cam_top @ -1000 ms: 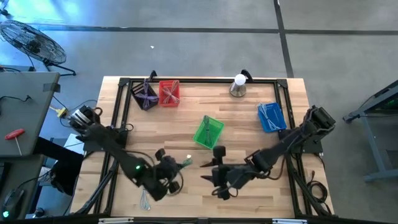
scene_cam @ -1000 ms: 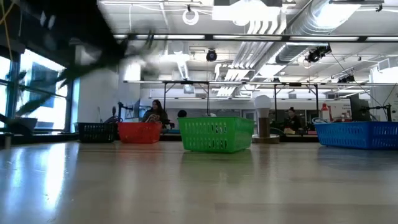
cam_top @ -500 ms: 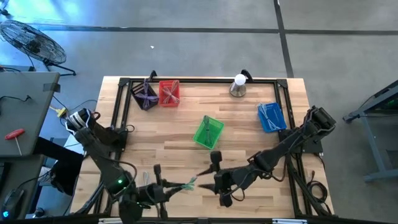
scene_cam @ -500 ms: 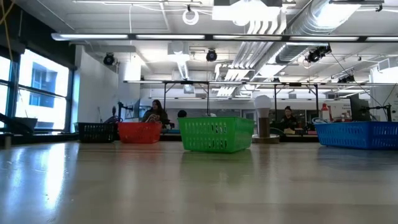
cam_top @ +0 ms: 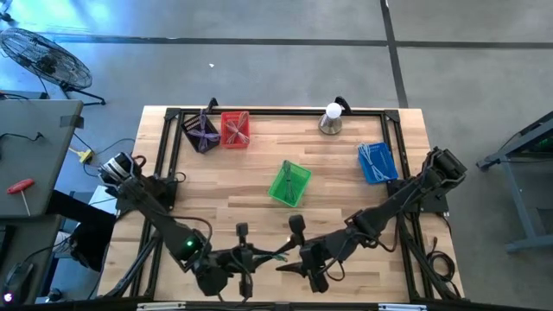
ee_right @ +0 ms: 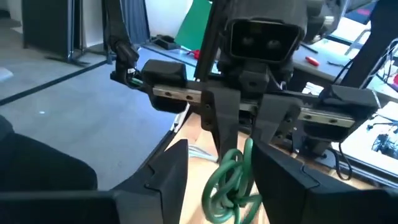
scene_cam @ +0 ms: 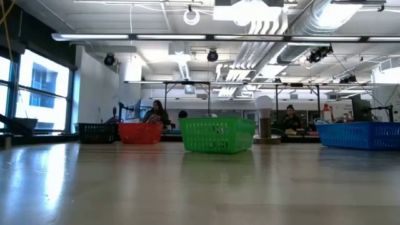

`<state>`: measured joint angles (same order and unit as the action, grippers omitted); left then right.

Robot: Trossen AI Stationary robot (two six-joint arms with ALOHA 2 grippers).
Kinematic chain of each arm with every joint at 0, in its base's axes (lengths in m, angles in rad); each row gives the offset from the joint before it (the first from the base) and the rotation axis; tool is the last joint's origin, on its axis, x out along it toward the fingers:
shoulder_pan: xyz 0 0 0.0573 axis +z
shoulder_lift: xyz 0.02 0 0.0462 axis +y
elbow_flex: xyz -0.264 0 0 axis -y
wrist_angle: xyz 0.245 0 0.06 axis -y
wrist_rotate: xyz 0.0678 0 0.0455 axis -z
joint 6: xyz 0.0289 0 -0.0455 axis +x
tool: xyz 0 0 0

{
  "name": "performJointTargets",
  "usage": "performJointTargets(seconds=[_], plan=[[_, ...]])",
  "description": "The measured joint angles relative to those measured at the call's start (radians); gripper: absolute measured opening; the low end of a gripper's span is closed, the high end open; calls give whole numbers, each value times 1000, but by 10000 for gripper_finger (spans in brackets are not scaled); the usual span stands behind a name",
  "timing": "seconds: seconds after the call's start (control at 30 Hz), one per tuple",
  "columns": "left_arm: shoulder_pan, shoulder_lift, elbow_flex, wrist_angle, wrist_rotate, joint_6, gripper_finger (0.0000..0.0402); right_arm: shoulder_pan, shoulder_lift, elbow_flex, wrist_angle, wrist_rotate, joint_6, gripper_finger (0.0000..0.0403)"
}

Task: Pick & Place USB Port
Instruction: Put the green charger cable into the green basket

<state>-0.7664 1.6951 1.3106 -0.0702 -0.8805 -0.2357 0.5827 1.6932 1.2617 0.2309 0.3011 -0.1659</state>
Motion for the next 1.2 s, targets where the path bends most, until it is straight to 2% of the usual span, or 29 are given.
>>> performJointTargets(seconds=[0.13, 0.27, 0.3, 0.43, 0.53, 0.6, 0.67, 0.77, 0.87, 1.03, 1.2], plan=[[9, 0, 0, 1, 31, 0, 14, 0, 0, 0, -36, 11, 6, 129], [7, 0, 0, 0, 35, 3, 53, -1, 0, 0, -70, 31, -22, 32], [7, 0, 0, -1, 40, 3, 63, -1, 0, 0, -77, 32, -40, 19], [8, 0, 0, -19, 104, -4, 92, 4, 0, 0, -77, 96, -43, 20], [8, -1, 0, -69, 143, -69, 108, 5, -5, -1, -106, 140, -56, 10], [6, -1, 0, -124, 159, -101, 119, 8, -16, -1, -133, 229, -50, 13], [-1, -2, 0, -195, 176, -124, 128, 10, -34, -1, -189, 382, -50, 10], [-9, -2, 0, -322, 195, -145, 134, -1, -55, 0, -282, 554, -20, 9], [-6, -2, 0, -443, 191, -257, 135, -29, -80, 0, -384, 632, 49, 9], [-7, -2, 0, -577, 190, -423, 135, -132, -98, 0, -591, 594, 204, 9], [-6, -2, 0, -621, 209, -477, 136, -264, -71, 0, -691, 441, 304, 9]])
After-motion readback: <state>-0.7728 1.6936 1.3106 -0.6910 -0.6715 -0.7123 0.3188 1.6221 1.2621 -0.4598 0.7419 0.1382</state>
